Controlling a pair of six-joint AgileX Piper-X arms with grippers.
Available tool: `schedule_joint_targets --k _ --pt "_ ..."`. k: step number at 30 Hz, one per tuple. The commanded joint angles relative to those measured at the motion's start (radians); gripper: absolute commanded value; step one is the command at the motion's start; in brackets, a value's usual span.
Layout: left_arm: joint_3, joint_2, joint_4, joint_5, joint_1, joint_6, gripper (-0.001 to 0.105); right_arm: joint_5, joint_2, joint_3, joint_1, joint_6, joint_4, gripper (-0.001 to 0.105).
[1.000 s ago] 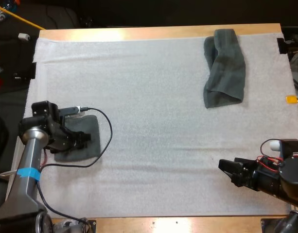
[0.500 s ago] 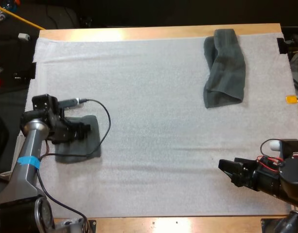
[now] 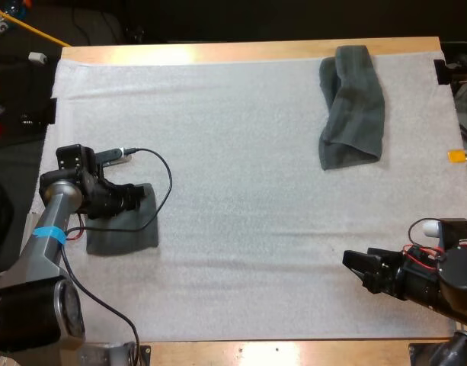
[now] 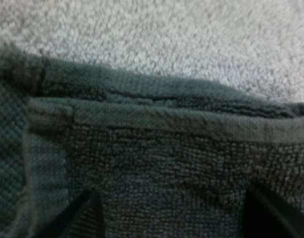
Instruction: Pick towel from pile, fold and stack
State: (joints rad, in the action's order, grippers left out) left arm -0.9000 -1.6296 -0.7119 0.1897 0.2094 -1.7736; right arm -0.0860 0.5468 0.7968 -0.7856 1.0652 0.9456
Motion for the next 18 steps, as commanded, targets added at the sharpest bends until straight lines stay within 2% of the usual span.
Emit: schedule_joint_targets --k 1,12,18 --pt "-0.003 0.002 -0.023 0.001 0.0 -0.004 0.059 -0.008 -0.005 0.006 0.001 0.009 0.001 0.055" --pt "-0.155 0.202 -0.12 0.011 0.0 0.002 0.059 -0.008 -0.005 0.006 0.001 0.009 0.001 0.055" --pt "-0.163 0.383 -0.162 0.044 -0.01 0.002 0.059 -0.008 -0.005 0.006 0.001 0.011 0.001 0.055"
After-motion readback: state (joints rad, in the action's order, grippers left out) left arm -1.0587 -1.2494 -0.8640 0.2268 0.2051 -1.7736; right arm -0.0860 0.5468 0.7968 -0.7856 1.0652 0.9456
